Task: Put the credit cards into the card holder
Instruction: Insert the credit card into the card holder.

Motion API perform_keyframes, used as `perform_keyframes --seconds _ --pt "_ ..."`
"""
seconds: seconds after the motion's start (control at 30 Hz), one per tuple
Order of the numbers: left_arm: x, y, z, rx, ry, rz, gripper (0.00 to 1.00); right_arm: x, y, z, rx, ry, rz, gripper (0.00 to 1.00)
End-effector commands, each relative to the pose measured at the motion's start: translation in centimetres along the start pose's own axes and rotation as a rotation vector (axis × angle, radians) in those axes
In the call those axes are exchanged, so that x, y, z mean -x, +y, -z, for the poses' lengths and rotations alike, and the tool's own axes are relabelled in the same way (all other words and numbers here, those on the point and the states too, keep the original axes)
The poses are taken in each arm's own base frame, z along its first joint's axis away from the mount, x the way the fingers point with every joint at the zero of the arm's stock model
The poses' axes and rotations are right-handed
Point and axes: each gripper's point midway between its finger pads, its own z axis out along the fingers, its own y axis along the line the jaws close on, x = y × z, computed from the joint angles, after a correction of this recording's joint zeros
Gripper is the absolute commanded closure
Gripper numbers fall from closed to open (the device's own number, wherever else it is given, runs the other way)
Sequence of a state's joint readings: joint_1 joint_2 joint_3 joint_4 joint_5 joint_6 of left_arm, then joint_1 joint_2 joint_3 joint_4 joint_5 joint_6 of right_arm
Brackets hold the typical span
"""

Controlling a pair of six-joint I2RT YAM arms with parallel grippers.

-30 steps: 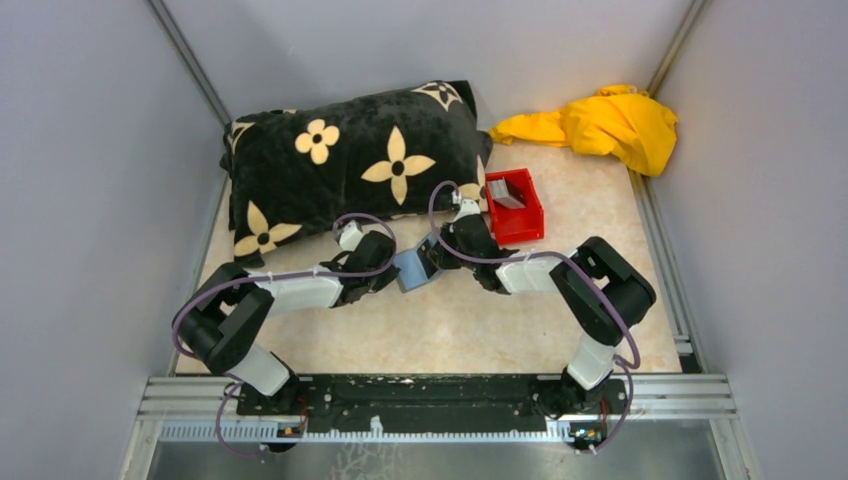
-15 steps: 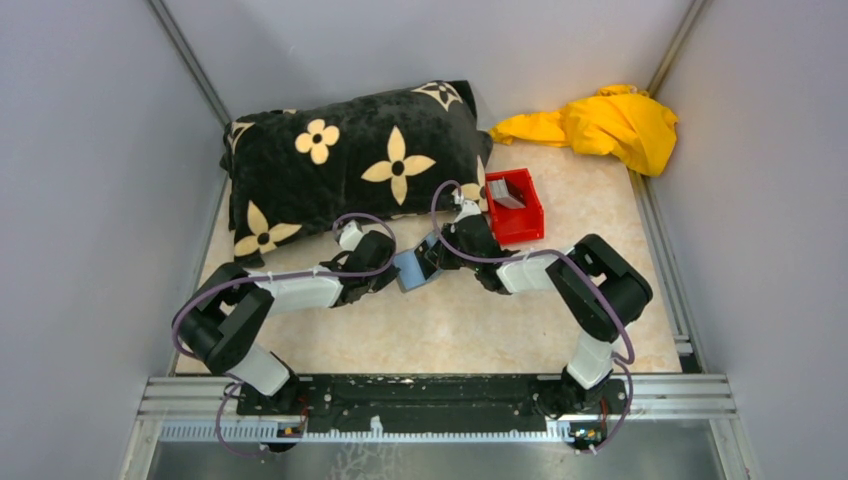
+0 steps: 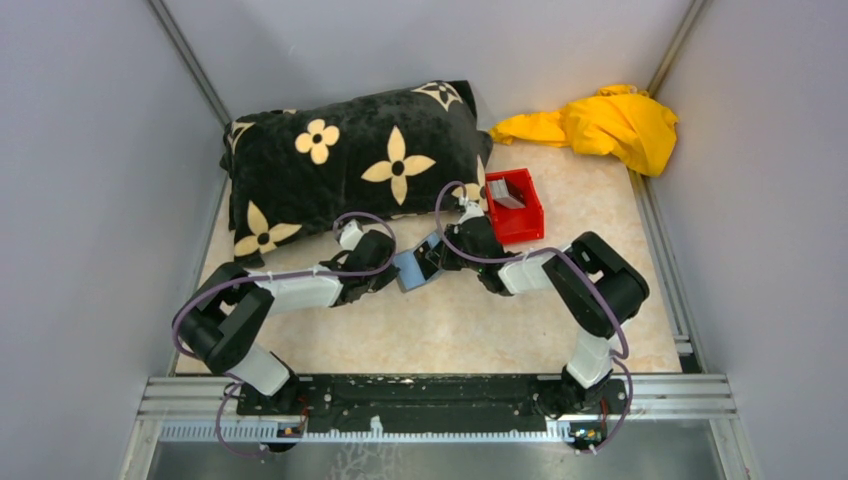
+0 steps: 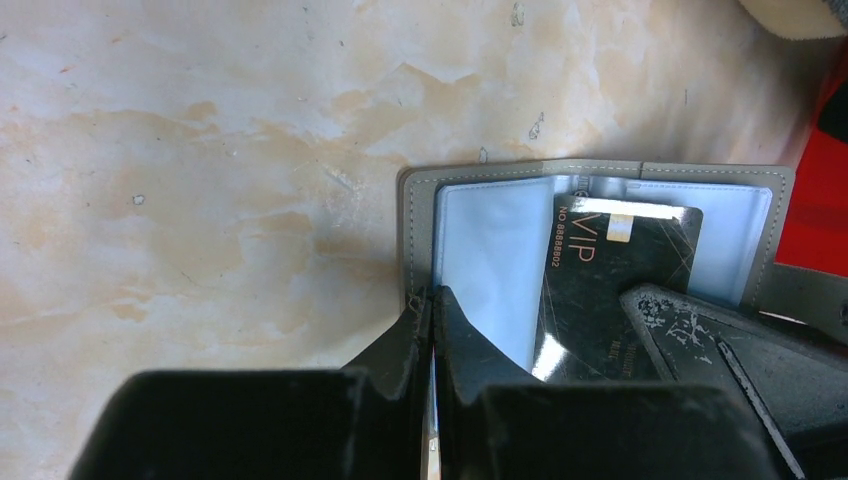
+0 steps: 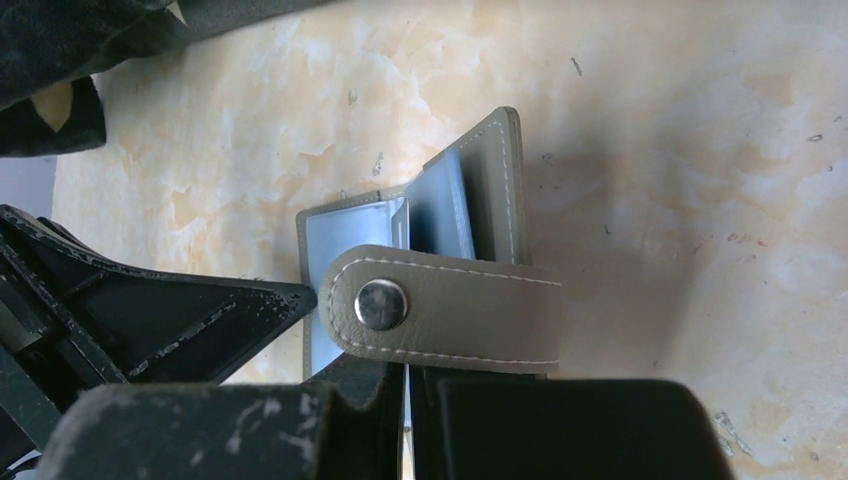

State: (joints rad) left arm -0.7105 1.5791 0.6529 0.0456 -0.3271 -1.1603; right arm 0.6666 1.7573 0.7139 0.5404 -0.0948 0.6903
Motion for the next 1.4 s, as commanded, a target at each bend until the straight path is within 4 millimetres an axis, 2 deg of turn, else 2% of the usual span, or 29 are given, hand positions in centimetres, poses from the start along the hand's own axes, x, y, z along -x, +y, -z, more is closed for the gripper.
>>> perform_keyframes --seconds 0.0,0.53,1.0,1.37 --pt "-5.0 12.2 0.3 0.370 0.192 -0.180 0.93 -1.4 -1.6 -0.4 -0.021 0.042 -0.017 1.00" --pt "-5.3 13.2 0.6 0.400 0.219 -0.201 0.95 -2.8 -3.6 -0.7 -0.071 0.085 -0.029 1.00" --pt "-5.5 13.2 0.4 0.404 0.239 -0.217 0.97 -5.5 -4.7 0.4 -0.087 0.134 -0.059 1.00" --pt "-5.6 13.5 0.3 0.412 0.242 -0.225 0.97 -7.5 -4.1 0.5 -0.081 0.167 -0.056 1.00"
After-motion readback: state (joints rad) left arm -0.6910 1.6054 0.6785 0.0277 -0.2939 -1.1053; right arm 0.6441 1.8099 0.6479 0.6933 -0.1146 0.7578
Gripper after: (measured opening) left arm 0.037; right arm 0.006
